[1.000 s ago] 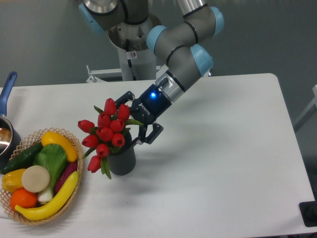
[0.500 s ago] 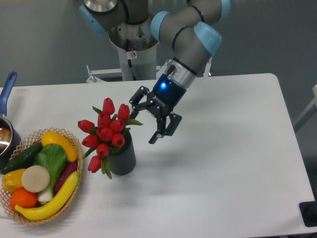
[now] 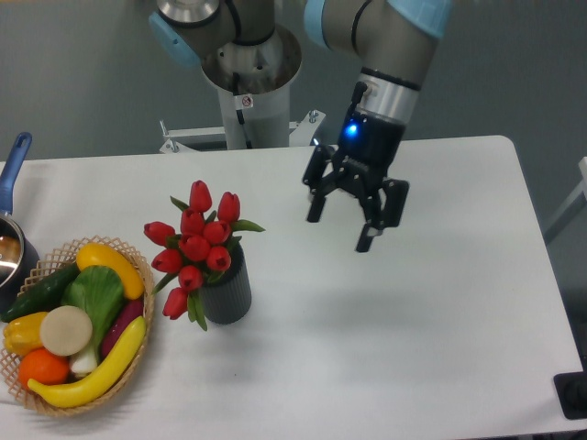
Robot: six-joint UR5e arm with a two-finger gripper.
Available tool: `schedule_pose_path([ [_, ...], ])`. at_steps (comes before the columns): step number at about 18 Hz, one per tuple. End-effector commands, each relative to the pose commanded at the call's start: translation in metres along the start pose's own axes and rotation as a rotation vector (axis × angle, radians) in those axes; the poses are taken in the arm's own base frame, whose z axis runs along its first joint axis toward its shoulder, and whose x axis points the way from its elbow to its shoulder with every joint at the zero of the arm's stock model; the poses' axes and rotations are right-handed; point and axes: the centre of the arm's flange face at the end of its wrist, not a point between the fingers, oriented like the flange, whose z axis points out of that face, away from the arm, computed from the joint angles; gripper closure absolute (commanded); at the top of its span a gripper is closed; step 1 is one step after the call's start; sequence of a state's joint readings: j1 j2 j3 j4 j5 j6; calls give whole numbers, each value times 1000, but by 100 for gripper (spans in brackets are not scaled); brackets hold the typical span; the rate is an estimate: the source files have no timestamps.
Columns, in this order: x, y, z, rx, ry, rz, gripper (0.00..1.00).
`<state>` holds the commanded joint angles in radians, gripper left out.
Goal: Insert the flowers into the vase
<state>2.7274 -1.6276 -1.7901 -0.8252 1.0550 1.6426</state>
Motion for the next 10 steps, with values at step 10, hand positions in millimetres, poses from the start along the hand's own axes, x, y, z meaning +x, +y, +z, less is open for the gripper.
schedule_pose_path([
  [10, 7, 9, -9, -103, 46, 148, 0],
])
